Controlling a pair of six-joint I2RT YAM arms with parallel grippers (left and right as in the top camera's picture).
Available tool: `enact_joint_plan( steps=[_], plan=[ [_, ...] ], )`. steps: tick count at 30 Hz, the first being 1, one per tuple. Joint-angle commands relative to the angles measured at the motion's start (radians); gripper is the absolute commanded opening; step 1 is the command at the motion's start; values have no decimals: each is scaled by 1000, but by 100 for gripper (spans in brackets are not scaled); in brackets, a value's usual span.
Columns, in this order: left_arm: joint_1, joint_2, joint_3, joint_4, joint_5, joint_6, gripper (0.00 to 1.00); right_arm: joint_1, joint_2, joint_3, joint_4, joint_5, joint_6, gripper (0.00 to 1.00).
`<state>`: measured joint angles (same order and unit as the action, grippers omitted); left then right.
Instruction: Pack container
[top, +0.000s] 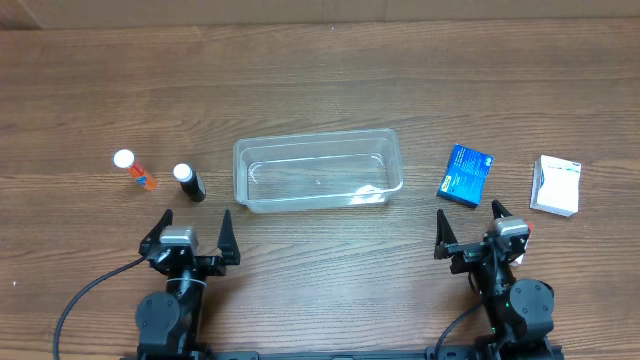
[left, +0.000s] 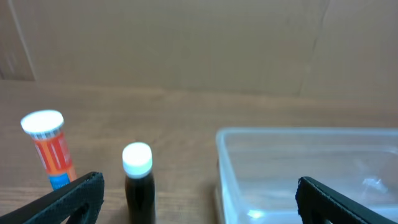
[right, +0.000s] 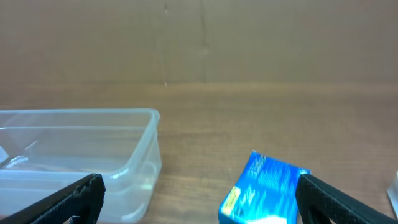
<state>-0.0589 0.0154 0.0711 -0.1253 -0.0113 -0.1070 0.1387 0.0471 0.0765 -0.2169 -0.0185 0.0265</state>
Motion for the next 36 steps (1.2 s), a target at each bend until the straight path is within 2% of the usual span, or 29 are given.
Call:
enact_joint_plan(
  steps=[1, 7, 10, 17, 21, 23, 26, 28, 36],
  plan=[
    [2, 47, 148, -27, -21, -63, 100, -2, 83, 159, -42, 43, 60, 100],
    [2, 283, 384, -158, -27, -81, 100, -2, 327, 375, -183, 8, 63, 100],
    [2, 442, 541, -280, -13, -80, 100, -2, 478, 518, -306, -46, 87, 100],
    [2, 861, 1005, -766, 19, -54, 100, -2, 808, 887, -662, -115, 86, 100],
    [2, 1018, 1174, -972, 57, -55, 100, -2, 941, 1052, -817, -112, 74, 100],
    [2, 1070, 1209, -1018, 72, -55, 100, -3, 986, 1103, -864, -71, 88, 100],
    [6, 1128, 1220, -1035, 76, -120, 100, -22, 1042, 1146, -905, 8, 168, 100],
    [24, 1183, 1232, -1054, 75, -168, 100, -53, 1079, 1155, -917, 9, 184, 100],
    [145, 1410, 1290, -1045, 64, -171, 100, -180, 1173, 1155, -958, -71, 183, 100]
  ],
)
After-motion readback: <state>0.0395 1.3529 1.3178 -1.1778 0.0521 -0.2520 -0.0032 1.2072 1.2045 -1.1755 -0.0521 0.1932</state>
